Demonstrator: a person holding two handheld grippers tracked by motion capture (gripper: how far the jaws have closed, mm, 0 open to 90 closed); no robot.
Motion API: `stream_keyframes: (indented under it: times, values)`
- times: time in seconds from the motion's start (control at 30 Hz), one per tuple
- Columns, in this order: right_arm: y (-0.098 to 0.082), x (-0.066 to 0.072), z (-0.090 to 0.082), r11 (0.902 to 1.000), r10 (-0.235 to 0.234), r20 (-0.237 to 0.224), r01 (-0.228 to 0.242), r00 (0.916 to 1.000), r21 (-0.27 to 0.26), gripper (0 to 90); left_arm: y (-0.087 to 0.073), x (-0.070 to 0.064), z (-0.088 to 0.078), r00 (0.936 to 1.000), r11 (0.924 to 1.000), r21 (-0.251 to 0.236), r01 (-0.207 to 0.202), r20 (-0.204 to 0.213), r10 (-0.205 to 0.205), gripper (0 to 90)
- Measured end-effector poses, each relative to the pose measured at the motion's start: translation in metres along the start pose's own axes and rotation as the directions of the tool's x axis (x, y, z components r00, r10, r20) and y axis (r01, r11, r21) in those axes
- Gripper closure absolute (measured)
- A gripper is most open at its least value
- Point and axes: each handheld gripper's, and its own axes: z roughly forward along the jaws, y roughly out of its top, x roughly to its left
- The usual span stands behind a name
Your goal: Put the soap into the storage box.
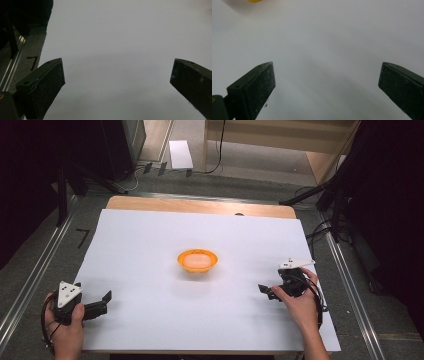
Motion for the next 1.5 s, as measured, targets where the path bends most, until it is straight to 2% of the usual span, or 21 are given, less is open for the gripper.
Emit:
stream_keyframes:
  times: [0.47, 0.7, 1.03, 1.2, 1.33, 1.37, 1.5]
  values:
    - [-0.042, -0.015, -0.023, 0.9955, 0.081, 0.046, -0.078, 0.9957, -0.054, 1.1, 0.000, 0.000, 0.000, 1.0000, 1.0000, 0.003, -0.003, 0.000, 0.003, 0.0]
    - [-0.061, -0.020, -0.036, 0.9924, 0.103, 0.061, -0.098, 0.9928, -0.075, 1.2, 0.000, 0.000, 0.000, 1.0000, 1.0000, 0.004, -0.004, -0.001, 0.004, 0.0]
    - [-0.097, -0.028, -0.058, 0.9828, 0.151, 0.101, -0.139, 0.9833, -0.122, 3.1, 0.000, 0.000, 0.000, 1.0000, 1.0000, 0.000, 0.002, -0.002, -0.002, 0.0]
    - [-0.113, -0.034, -0.070, 0.9719, 0.196, 0.109, -0.178, 0.9746, -0.154, 3.1, 0.000, 0.000, 0.000, 1.0000, 1.0000, -0.001, 0.001, -0.002, -0.001, 0.0]
    - [-0.125, -0.036, -0.080, 0.9616, 0.218, 0.122, -0.192, 0.9684, -0.197, 3.2, 0.000, 0.001, 0.000, 0.9999, 0.9999, -0.002, 0.010, -0.002, -0.010, 0.0]
    - [-0.129, -0.036, -0.081, 0.9613, 0.214, 0.123, -0.186, 0.9690, -0.203, 3.3, 0.000, 0.001, 0.000, 0.9999, 0.9999, -0.001, 0.010, -0.002, -0.010, 0.0]
    - [-0.138, -0.032, -0.088, 0.9428, 0.233, 0.118, -0.195, 0.9653, -0.271, 4.0, 0.000, 0.002, 0.000, 0.9999, 0.9999, -0.003, 0.016, 0.002, -0.016, 0.0]
